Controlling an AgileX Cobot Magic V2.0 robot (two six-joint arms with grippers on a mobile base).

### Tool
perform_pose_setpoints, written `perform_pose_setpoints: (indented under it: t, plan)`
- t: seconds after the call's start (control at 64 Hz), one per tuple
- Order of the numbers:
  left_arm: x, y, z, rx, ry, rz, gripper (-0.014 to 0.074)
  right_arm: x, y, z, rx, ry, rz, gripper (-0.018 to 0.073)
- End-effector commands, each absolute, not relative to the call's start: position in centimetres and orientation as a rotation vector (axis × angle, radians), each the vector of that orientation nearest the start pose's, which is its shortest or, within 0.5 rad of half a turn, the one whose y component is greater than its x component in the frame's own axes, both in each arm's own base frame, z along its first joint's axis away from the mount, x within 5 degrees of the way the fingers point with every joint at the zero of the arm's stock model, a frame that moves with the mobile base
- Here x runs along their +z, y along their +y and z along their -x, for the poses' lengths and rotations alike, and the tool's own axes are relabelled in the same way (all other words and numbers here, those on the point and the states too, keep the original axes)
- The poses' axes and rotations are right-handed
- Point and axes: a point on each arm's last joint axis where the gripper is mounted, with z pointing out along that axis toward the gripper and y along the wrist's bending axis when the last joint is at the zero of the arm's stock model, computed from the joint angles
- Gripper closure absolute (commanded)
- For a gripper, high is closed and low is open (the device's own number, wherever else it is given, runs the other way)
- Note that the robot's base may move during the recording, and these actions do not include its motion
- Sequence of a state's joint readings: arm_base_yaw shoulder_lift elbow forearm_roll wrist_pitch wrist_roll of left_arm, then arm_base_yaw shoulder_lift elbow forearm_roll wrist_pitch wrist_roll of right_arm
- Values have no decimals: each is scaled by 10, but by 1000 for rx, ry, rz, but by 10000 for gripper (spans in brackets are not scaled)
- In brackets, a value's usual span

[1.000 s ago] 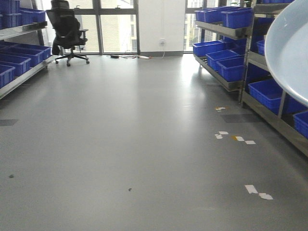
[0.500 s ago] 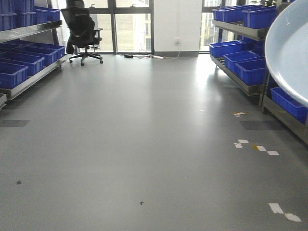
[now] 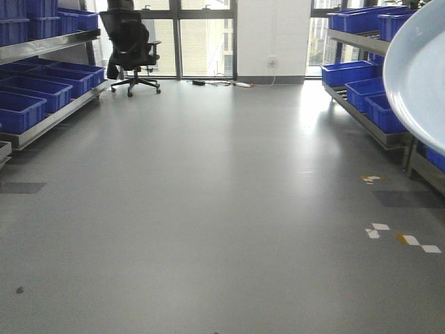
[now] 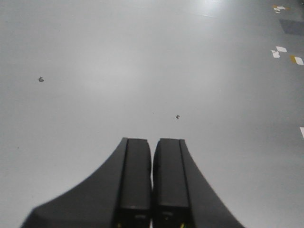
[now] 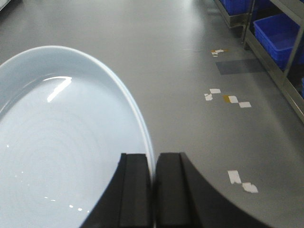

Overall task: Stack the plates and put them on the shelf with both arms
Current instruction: 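Drive the base to the blue-bin shelf while holding the plates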

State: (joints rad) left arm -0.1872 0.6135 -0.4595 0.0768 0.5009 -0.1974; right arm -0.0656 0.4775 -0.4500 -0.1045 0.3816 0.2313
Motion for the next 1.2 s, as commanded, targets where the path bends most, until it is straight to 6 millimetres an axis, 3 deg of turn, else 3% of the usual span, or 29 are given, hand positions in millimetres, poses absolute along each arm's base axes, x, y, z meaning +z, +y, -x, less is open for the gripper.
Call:
perform_pose_setpoints:
  t: [0.0,1.188]
  plan:
    - [288,-20,-123,-167,2047,-33,500,313,-10,-104,9,1757,-192,502]
    - [288,-20,-123,-167,2047,-33,500,313,-10,-104,9,1757,-192,502]
